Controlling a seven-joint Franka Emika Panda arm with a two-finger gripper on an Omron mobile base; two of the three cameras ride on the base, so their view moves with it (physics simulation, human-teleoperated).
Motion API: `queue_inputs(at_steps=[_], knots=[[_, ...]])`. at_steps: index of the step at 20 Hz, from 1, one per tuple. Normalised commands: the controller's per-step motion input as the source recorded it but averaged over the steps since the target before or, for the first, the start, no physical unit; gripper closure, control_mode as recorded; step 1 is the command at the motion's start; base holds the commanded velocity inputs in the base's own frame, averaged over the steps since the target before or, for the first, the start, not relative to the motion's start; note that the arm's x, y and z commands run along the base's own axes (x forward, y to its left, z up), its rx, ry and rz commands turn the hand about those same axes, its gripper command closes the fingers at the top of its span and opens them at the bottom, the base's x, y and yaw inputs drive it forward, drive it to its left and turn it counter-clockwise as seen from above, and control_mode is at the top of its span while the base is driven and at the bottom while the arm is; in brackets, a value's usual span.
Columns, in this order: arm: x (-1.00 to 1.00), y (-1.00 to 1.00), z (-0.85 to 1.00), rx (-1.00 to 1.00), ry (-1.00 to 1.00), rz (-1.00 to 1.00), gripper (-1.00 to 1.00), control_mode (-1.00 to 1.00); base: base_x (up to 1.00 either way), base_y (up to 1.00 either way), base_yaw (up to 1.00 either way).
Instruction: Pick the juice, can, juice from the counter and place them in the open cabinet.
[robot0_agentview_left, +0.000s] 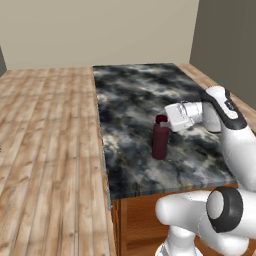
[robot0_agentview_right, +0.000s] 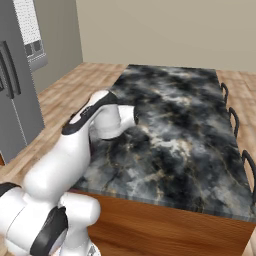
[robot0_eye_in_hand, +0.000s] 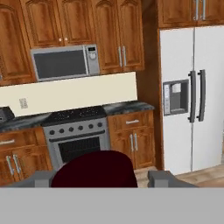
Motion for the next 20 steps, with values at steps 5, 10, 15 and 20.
queue_inputs(at_steps=[5,10,15,20], knots=[[-0.47,-0.04,0.34,-0.02,-0.09,-0.12,1.00,-1.00,0.00,0.00,0.00],[-0.39,-0.04,0.35,0.01,0.04,-0.13,1.00,-1.00,0.00,0.00,0.00],[-0.28,-0.04,0.28,0.00,0.07,-0.08,1.00,-1.00,0.00,0.00,0.00],[-0.22,0.00,0.22,0.00,0.10,-0.02,1.00,-1.00,0.00,0.00,0.00]])
